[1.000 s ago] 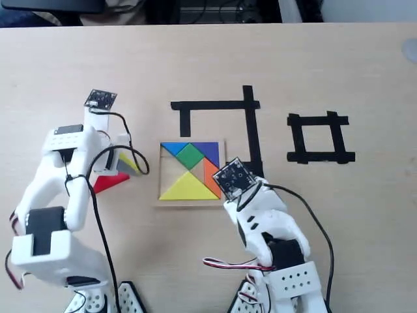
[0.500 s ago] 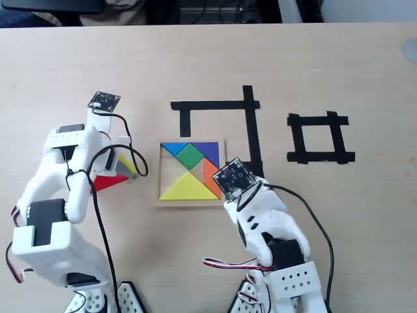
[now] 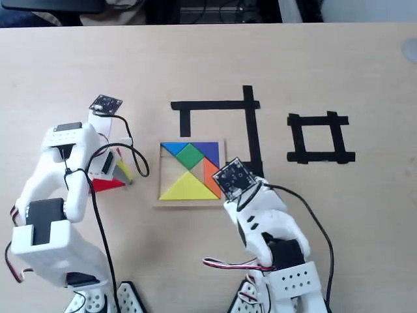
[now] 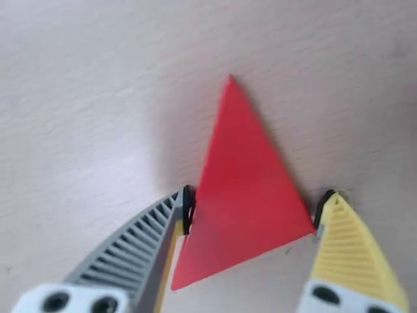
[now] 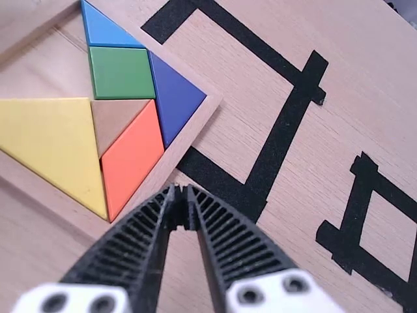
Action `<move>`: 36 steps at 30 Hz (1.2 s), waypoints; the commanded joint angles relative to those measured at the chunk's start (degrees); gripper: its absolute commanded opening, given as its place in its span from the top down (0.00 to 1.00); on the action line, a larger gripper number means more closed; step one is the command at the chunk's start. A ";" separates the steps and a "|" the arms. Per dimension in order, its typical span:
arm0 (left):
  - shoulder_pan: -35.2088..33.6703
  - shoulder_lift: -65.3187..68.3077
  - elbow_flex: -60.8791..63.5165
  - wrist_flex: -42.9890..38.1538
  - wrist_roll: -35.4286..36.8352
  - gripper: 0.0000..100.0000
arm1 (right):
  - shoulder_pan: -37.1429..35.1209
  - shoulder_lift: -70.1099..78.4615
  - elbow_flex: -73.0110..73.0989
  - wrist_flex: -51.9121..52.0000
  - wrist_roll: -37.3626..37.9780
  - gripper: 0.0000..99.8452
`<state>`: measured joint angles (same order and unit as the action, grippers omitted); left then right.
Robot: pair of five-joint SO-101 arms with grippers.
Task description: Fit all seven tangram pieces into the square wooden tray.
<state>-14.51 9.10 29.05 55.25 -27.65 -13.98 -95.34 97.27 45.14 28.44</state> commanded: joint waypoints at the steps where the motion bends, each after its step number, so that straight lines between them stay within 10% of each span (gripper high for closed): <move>1: -0.92 -0.35 -3.47 0.79 -2.55 0.68 | 0.62 -0.13 -0.13 0.35 0.53 0.99; 36: -1.71 4.57 -7.52 2.37 -19.78 0.59 | 0.62 -0.13 -0.13 0.35 0.53 0.99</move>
<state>-15.47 13.41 24.22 58.15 -46.46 -13.98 -95.34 97.27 45.14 28.44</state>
